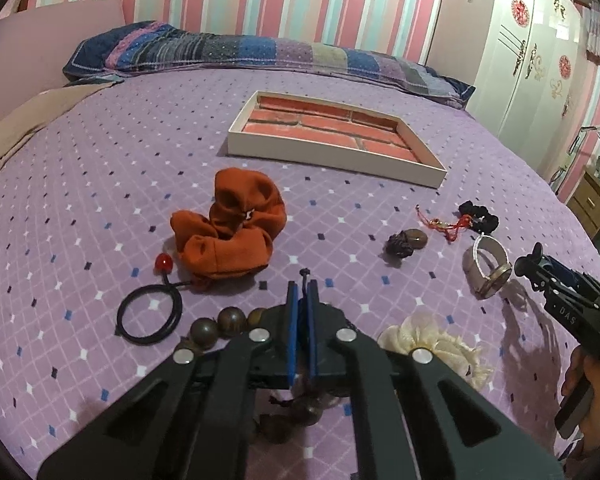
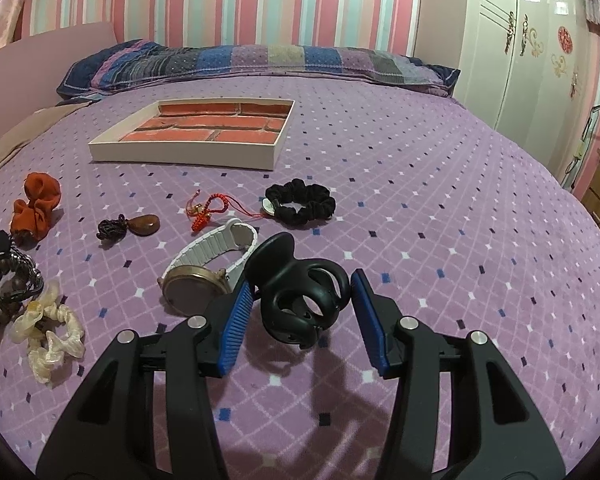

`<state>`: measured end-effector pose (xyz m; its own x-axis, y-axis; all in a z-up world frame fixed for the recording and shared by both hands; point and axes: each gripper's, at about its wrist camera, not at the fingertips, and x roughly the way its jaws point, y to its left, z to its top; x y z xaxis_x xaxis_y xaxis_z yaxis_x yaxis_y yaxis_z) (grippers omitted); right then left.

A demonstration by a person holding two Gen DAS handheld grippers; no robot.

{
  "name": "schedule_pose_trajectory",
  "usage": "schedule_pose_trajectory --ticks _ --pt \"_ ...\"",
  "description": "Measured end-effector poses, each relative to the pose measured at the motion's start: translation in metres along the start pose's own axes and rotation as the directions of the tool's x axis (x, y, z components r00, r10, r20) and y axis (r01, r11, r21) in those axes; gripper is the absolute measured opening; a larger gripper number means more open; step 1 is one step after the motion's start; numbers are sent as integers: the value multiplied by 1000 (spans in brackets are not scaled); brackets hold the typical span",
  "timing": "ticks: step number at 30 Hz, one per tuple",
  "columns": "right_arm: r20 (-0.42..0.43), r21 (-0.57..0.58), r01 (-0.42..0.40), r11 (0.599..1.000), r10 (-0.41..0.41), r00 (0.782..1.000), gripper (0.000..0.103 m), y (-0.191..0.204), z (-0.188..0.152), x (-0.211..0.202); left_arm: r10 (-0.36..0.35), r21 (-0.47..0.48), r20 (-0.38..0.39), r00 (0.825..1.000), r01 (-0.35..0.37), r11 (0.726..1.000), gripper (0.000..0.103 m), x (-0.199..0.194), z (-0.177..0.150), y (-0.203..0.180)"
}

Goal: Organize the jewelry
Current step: 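Carry the bracelet and claw clip in both tools over the brick-lined tray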

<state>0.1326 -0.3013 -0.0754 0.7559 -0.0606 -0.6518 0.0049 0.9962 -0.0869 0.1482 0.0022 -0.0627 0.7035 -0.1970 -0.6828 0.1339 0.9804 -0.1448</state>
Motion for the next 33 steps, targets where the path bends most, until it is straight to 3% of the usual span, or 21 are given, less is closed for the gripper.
schedule_pose_trajectory --ticks 8,16,33 --pt "9 2 1 1000 -1 1000 50 -2 3 -1 -20 -7 17 1000 20 1000 5 -11 8 1" --pt "30 4 4 1000 -4 1000 50 -5 16 -7 -24 31 69 997 22 999 4 -26 37 -12" --pt "135 -22 -16 1000 19 991 50 8 103 -7 -50 83 180 982 36 996 5 -28 131 -32"
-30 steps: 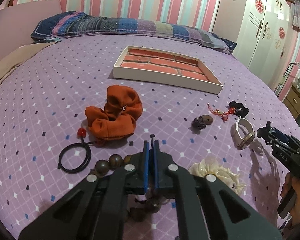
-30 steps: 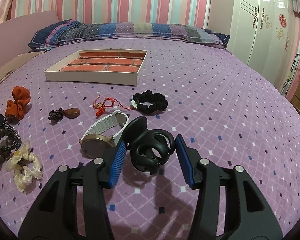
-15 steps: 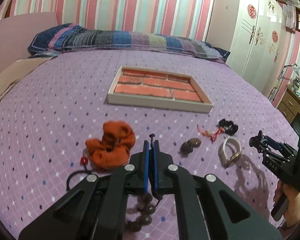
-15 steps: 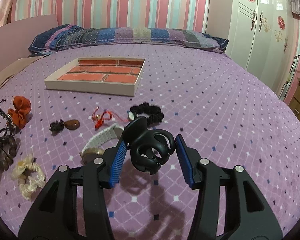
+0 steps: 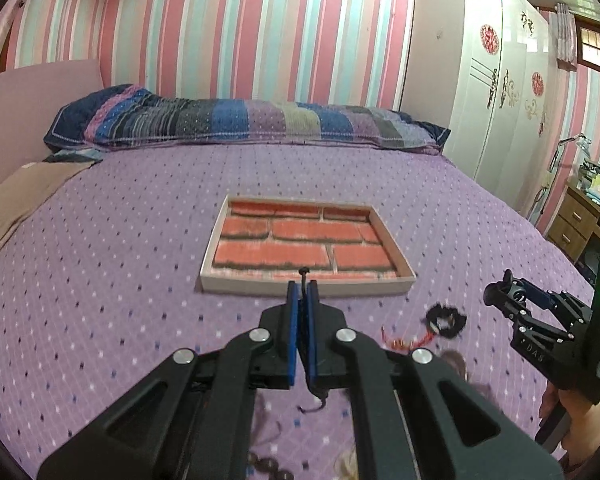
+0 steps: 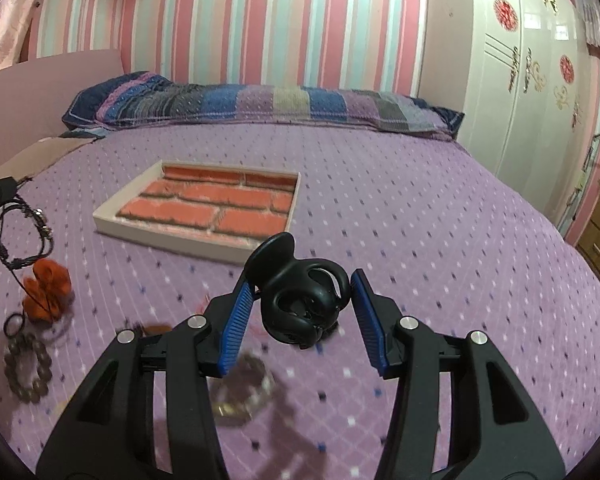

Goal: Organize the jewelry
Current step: 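Carry the bracelet and claw clip in both tools over the brick-lined tray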

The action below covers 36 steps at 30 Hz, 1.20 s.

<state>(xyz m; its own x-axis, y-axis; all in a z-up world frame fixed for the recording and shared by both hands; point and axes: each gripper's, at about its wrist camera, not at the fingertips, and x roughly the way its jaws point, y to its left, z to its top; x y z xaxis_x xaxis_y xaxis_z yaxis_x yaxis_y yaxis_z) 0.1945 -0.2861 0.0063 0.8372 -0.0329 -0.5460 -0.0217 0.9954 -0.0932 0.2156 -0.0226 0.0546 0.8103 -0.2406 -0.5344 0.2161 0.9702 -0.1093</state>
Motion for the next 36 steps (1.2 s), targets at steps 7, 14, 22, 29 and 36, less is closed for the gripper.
schedule_pose_trajectory --ticks 7,14,22,29,36 --pt "19 -13 -6 1000 7 1000 50 17 61 48 -1 19 14 1000 0 1000 5 41 50 -2" --pt "-22 0 3 1000 -3 1000 50 28 110 131 28 41 -12 1000 -28 999 5 117 88 -4" --pt "-107 42 13 999 -8 994 50 33 136 237 72 11 -83 994 -71 997 5 219 107 26" --pt "-222 82 59 995 -40 974 50 40 144 310 114 13 -160 980 -114 993 4 309 108 46" --pt "-355 79 103 992 -68 932 50 44 135 357 157 39 -225 962 -152 988 5 362 107 55"
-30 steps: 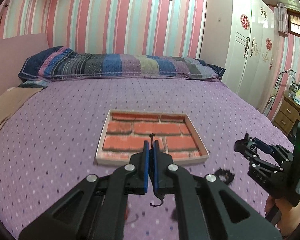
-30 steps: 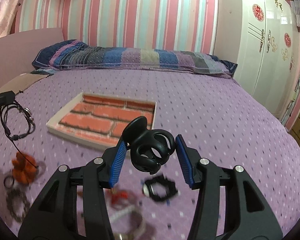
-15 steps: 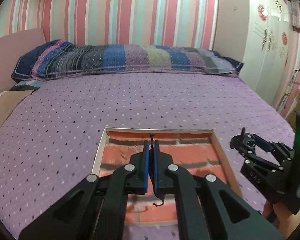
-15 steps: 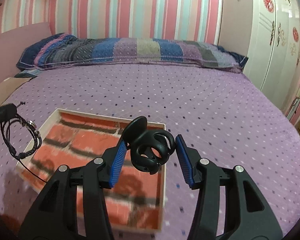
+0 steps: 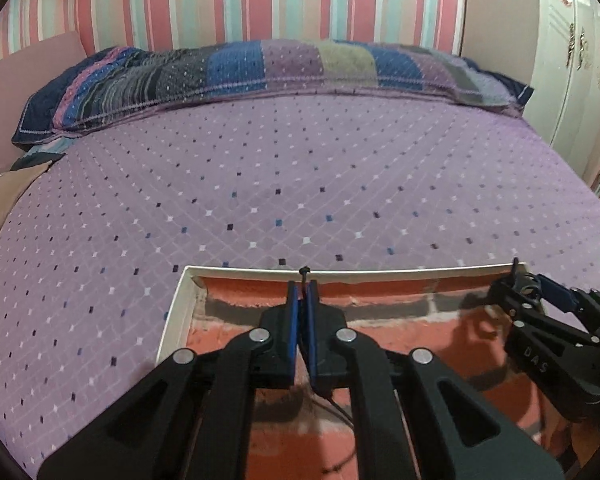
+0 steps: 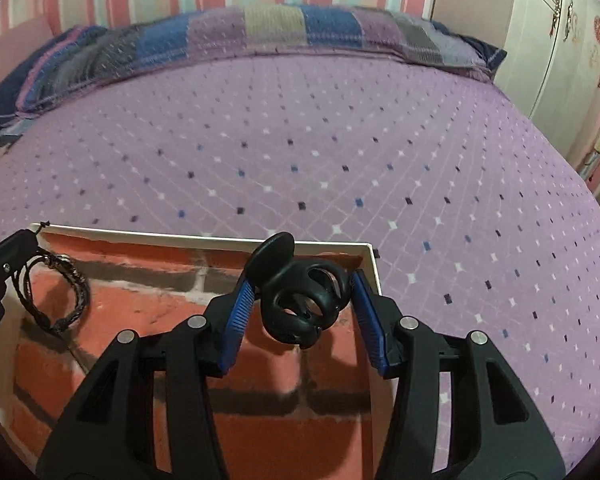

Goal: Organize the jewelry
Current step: 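Carry the bracelet and claw clip in both tools over the brick-lined tray, then open both tools to drop the bracelet and clip into the tray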

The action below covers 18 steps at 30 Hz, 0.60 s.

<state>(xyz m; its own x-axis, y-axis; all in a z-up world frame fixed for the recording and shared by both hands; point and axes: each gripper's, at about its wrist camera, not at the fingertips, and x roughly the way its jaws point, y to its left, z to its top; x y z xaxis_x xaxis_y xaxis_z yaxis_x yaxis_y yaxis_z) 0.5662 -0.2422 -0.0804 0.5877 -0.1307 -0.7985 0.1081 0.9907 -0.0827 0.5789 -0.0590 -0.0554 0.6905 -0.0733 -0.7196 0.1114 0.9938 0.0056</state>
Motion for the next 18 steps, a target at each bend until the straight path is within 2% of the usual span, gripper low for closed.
schedule_pose_trajectory --ticks 3,7,13,16,18 --pt "-40 -14 8 1000 -9 999 50 3 1 12 24 10 -12 1000 -24 1000 5 12 3 2" --pt "-29 -29 17 999 -18 999 51 5 0 15 44 18 -25 999 -44 999 6 19 5 5" --pt "-58 -11 -17 1000 17 998 54 4 -1 19 63 19 -34 997 -63 998 9 18 1 8" --pt "-37 -5 -59 998 58 998 63 -2 0 9 61 18 -46 997 -60 998 9 14 1 10" --pt "-11 -7 -94 996 94 996 74 -7 1 -4 54 18 -40 998 -54 998 12 6 2 10"
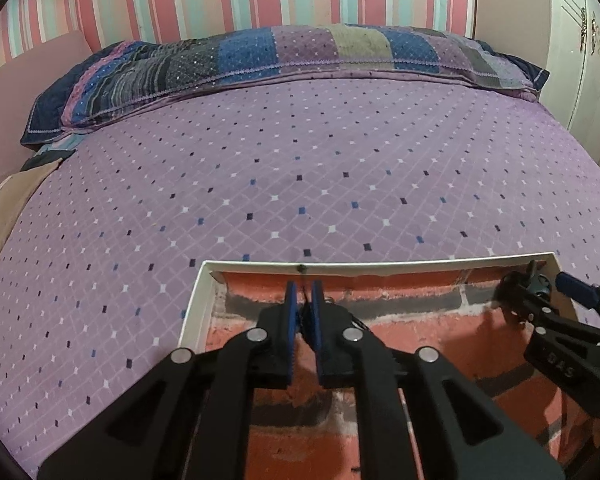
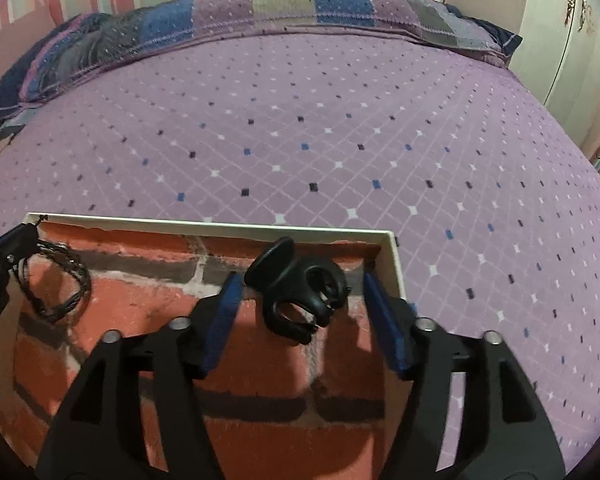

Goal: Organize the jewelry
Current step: 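Open both tools to drop the bracelet and clip into the tray, then move left tool toward the orange scrunchie while right tool approaches the white-band watch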

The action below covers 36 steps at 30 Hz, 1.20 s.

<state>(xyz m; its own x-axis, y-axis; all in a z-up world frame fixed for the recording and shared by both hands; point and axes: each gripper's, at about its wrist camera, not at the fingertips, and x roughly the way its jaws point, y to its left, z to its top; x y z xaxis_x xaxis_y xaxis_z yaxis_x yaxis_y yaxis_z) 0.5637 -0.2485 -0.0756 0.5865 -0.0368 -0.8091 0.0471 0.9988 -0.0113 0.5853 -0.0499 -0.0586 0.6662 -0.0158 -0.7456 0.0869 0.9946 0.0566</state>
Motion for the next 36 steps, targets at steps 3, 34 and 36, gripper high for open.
schedule_pose_trajectory --ticks 3,34,36 --pt "42 -8 -47 999 48 998 82 -7 3 -25 11 -14 32 999 -11 1000 58 -19 3 3" --pt "292 106 45 993 -75 953 99 -116 -184 -311 83 -106 274 958 -56 993 98 -371 -171 103" --pt "290 135 30 990 -69 955 99 -122 -201 -314 67 -127 265 962 -34 991 98 -372 -188 104"
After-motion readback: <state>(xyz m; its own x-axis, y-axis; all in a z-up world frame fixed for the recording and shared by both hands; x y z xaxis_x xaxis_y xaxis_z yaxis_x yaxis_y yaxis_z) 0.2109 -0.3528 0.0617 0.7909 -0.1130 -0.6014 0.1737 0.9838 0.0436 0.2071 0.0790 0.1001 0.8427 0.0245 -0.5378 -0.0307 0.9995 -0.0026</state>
